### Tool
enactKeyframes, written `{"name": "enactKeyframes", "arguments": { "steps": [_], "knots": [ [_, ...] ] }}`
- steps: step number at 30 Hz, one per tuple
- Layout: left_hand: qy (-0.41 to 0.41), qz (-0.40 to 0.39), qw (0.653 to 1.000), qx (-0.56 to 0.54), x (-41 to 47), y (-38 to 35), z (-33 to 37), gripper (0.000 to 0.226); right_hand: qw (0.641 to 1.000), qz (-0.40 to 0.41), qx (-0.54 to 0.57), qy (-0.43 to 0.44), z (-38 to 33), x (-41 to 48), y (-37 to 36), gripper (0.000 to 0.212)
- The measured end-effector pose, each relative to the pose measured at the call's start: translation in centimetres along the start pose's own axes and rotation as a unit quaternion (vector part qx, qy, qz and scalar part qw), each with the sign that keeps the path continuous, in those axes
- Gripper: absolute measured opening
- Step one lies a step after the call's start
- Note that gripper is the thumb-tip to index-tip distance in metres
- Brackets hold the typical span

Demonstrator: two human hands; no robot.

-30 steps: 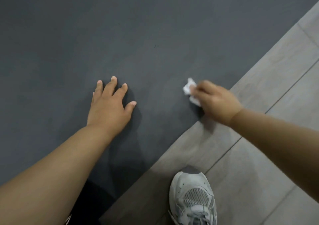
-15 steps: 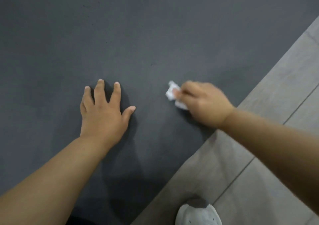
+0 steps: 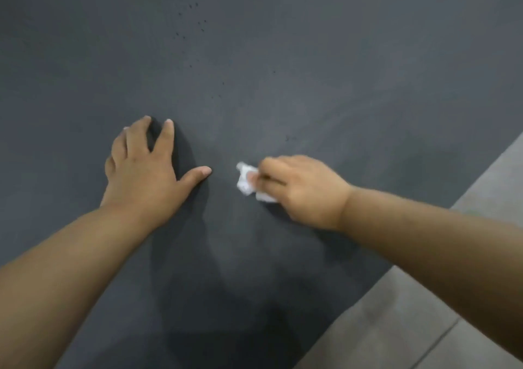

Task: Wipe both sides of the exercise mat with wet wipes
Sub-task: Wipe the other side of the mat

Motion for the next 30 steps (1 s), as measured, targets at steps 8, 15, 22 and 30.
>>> {"name": "enactKeyframes", "arguments": {
  "steps": [8,15,22,30],
  "knots": [
    [0.067,-0.04,0.995,-0.062,5.1,3.9,-3.6,0.101,0.921,0.122,-0.121,-0.35,6.8,7.5,4.2,0.025],
    [0.094,-0.122,0.987,-0.043,8.1,5.2,-4.6,0.127,0.996,-0.075,-0.035,0.03,1.2,5.5,1.4,0.025],
    [0.114,-0.156,0.981,-0.032,9.3,5.0,-4.6,0.131,0.94,0.125,-0.091,-0.305,7.4,13.9,4.3,0.018],
    [0.117,-0.166,0.977,-0.068,9.2,4.8,-4.9,0.133,0.98,0.013,-0.081,0.18,2.9,13.8,1.5,0.018]
  ]
}}
Point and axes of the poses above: each hand's wrist, its own x-axis towards the middle knuckle, its own y-axis out of the back of the hand, z = x × y, the point moved 1 cm from there along x, towards the middle knuckle, and after that the axes turned 15 degrees about -y, right-handed, at the moved point
